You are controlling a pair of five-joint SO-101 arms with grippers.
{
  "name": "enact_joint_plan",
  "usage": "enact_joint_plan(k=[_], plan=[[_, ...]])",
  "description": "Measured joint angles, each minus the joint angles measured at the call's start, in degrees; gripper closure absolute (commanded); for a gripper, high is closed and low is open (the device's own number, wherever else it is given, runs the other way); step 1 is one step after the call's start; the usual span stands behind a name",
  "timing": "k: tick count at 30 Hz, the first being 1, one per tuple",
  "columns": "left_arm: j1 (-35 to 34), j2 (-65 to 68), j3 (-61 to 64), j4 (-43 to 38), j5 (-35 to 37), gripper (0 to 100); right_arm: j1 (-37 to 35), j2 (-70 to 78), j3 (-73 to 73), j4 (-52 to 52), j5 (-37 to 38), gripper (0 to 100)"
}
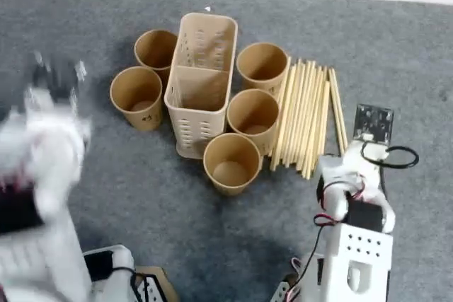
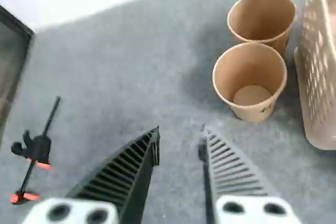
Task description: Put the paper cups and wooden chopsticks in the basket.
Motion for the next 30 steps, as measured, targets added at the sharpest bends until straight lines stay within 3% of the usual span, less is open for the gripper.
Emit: enact_joint_plan(k=[7,12,20,28,30], plan=[[1.49,43.60,-40.09,10.81,5.89,72,0.00,-6.51,11.60,-7.56,-0.97,92.3],[2.55,69.36,-58.81,15.82,10.11,72,0.00,-16.09,17.67,-7.82,-0.97,92.3],[3.34,86.51,-63.56,16.18,13.01,73,0.00,-31.82,24.62,-7.38,-0.97,92.3],[3.52,92.40,-63.65,15.12,13.01,100,0.00,-38.77,24.97,-3.43,-0.97,92.3],[3.52,93.19,-63.65,14.33,13.01,99,0.00,-39.30,24.97,-3.43,-0.97,92.3]])
